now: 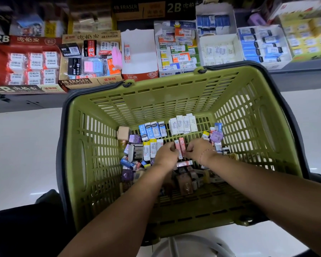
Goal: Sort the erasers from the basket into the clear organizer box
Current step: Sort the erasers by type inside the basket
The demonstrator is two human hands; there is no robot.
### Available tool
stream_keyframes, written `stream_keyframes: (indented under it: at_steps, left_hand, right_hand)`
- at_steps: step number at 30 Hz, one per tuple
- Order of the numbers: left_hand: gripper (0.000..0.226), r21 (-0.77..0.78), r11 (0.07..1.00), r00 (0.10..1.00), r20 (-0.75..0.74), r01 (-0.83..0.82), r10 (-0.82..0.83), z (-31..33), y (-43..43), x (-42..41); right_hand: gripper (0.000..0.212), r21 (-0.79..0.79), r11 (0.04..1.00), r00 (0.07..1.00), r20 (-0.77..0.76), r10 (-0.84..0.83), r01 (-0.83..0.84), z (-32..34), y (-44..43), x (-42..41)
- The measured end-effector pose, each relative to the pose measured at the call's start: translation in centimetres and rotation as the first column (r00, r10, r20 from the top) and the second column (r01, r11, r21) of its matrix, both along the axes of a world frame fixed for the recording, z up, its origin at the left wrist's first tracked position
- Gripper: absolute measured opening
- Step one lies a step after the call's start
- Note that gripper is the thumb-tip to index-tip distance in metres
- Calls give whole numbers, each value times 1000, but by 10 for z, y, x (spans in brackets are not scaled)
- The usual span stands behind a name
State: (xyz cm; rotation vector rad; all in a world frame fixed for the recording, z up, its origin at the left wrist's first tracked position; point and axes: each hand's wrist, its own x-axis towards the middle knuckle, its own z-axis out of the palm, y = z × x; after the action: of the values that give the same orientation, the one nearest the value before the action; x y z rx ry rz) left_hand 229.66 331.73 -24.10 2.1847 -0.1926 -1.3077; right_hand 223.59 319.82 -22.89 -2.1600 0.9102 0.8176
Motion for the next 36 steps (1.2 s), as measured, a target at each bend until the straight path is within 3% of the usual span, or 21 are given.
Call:
stream_keyframes:
  at_steps: [4,12,21,26,30,36]
  left_hand:
    - [43,-60,998,1000,-2,4,-4,-5,6,2]
    - [42,-91,995,998,-46,32,-36,3,11,3]
    - [42,-166,986,997,-74,-15,2,1,10,3]
    - [45,-140,989,994,-103,-52,38,0,11,7]
    - [53,-117,992,989,-141,-50,33,2,7,3]
    - [56,-77,997,991,-136,-13,2,0,3,-1]
  right_hand:
    - [34,3,963,951,-156,265,-268,4,5,-4]
    - [40,-56,904,892,-200,406,-424,-2,11,-2]
    - [26,-70,700,702,-118,702,-711,6,-9,-10]
    - [24,-62,788,790,-52,611,-613,12,-32,-21]
    - [32,-47,941,942,-25,334,-335,18,-41,-19]
    - [37,-142,984,990,-97,99,-112,13,-14,-7]
